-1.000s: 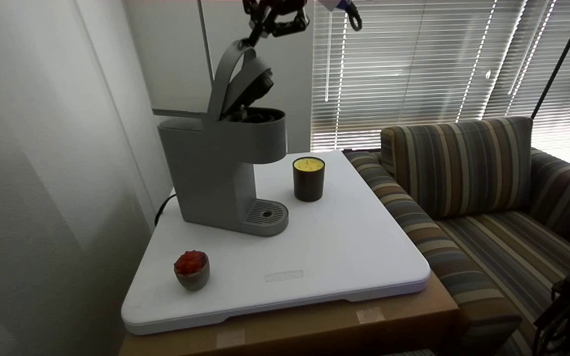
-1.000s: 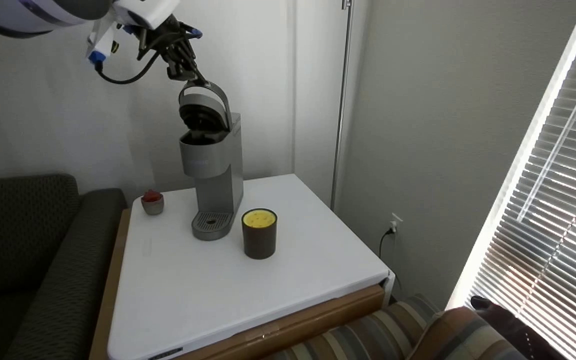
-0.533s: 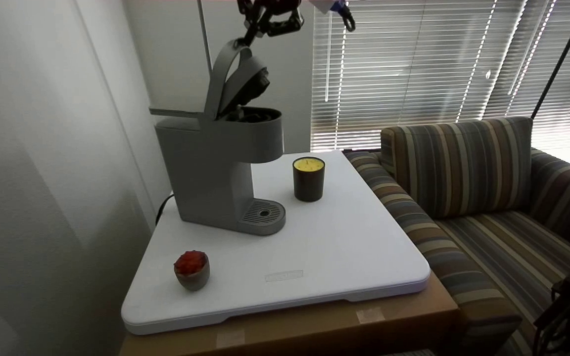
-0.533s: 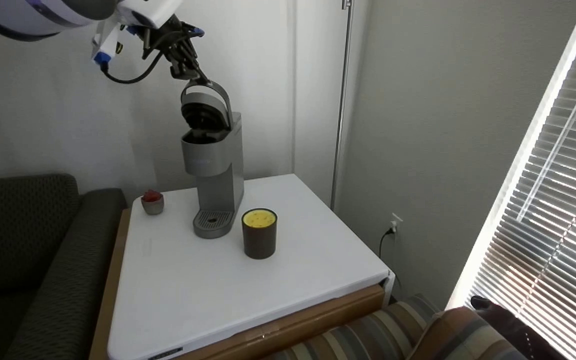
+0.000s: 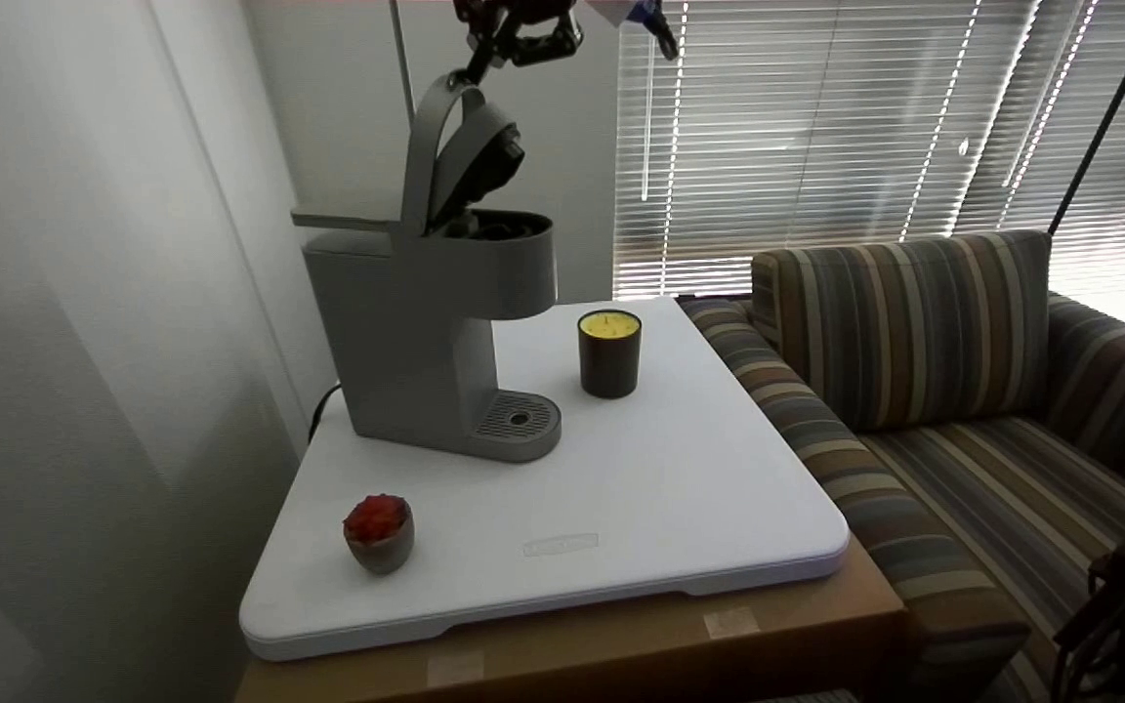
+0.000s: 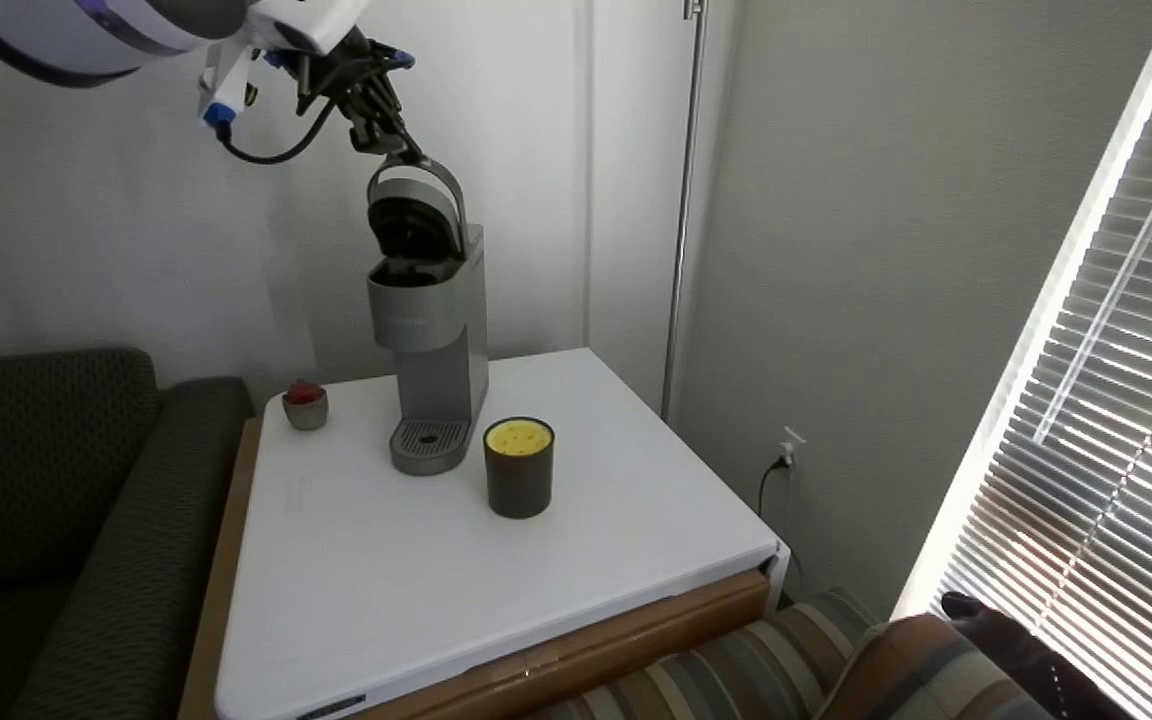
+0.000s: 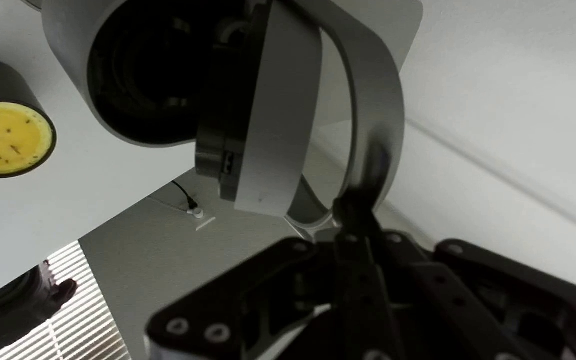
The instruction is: Open the coffee maker
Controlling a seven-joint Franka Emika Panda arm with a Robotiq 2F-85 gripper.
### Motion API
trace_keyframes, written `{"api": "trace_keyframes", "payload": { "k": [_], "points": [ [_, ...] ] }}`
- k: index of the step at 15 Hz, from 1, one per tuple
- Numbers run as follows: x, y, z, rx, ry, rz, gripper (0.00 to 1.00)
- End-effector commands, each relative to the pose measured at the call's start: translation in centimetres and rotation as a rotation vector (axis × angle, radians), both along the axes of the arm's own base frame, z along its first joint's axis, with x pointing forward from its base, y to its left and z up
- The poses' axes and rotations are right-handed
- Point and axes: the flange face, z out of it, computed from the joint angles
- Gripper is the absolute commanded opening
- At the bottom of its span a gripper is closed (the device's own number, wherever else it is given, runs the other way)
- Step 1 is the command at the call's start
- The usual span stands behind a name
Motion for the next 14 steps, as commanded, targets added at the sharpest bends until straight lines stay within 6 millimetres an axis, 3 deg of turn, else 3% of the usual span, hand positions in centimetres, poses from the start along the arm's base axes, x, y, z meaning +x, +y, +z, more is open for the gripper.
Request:
{"api": "trace_keyframes", "payload": {
  "k": [1,14],
  "points": [
    [1.4,0.4,-0.1,-0.006,-0.016,-0.013,0.0],
    [2.5,1.3,-0.4,-0.027,-0.033,0.003,0.0]
  ]
}}
